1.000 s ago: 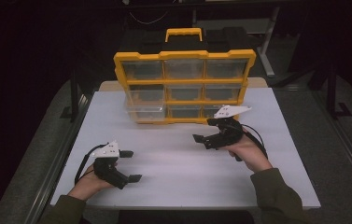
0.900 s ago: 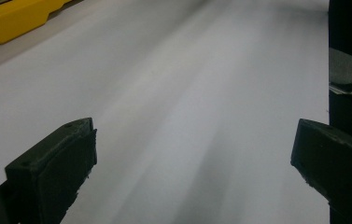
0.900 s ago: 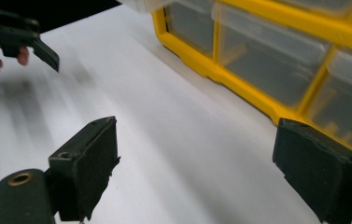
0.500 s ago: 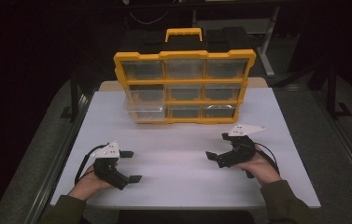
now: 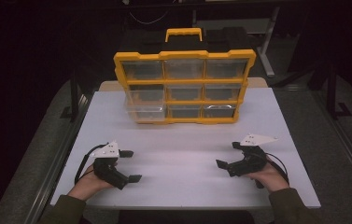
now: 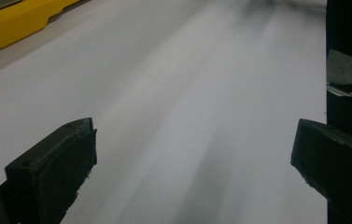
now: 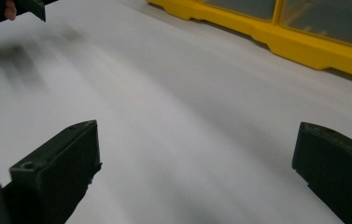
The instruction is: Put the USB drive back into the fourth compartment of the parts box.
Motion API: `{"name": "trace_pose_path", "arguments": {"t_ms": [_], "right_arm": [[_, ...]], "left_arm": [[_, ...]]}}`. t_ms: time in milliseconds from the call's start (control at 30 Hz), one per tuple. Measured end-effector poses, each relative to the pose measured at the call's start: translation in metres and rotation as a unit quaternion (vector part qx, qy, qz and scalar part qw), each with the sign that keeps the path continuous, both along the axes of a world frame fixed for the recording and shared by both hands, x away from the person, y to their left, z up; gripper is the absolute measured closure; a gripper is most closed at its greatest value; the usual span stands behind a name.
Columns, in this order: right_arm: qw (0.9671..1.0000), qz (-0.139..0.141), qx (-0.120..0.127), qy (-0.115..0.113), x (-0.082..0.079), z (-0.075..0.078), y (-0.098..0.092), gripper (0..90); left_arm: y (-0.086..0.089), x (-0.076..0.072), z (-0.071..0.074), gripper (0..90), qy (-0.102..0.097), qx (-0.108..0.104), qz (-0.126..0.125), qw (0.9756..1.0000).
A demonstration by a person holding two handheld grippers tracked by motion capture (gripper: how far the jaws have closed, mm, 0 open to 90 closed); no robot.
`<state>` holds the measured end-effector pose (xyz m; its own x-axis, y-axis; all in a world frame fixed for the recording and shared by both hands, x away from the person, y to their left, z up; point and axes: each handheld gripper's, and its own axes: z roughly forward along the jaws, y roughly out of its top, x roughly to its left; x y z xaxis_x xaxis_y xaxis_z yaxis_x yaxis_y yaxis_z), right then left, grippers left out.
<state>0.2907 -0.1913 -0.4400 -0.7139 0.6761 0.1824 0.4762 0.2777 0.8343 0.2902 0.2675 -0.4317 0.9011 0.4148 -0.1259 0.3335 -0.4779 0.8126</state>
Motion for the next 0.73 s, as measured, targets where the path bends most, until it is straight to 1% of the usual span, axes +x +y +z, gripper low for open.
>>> {"name": "trace_pose_path", "arguments": {"t_ms": [33,267,333,367,500,667,733], "right_arm": [[1.0000,-0.001,0.000,0.001,-0.003,-0.003,-0.004,0.6],[1.0000,-0.003,-0.004,0.001,-0.008,-0.007,-0.010,0.6],[1.0000,-0.002,-0.004,0.002,-0.009,-0.008,-0.010,0.6],[0.9999,0.002,-0.009,0.006,-0.011,-0.011,-0.009,0.6],[0.9997,0.009,-0.021,0.009,-0.011,-0.014,-0.006,0.6],[0.9995,0.011,-0.028,0.010,-0.012,-0.014,-0.004,0.6],[0.9995,0.011,-0.028,0.010,-0.011,-0.015,-0.005,0.6]], "left_arm": [[0.000,0.000,0.000,0.0,0.000,0.000,0.000,1.0000],[0.000,0.000,0.000,0.0,0.000,0.001,-0.001,1.0000],[0.000,0.000,0.000,0.0,0.001,0.001,-0.001,1.0000],[0.000,0.000,-0.001,0.0,0.002,0.002,-0.001,1.0000],[0.000,0.000,-0.001,0.0,0.002,0.002,-0.001,1.0000],[-0.001,0.000,-0.002,0.0,0.001,0.004,-0.002,1.0000],[-0.001,0.001,-0.002,0.0,0.001,0.006,-0.002,1.0000]]}}
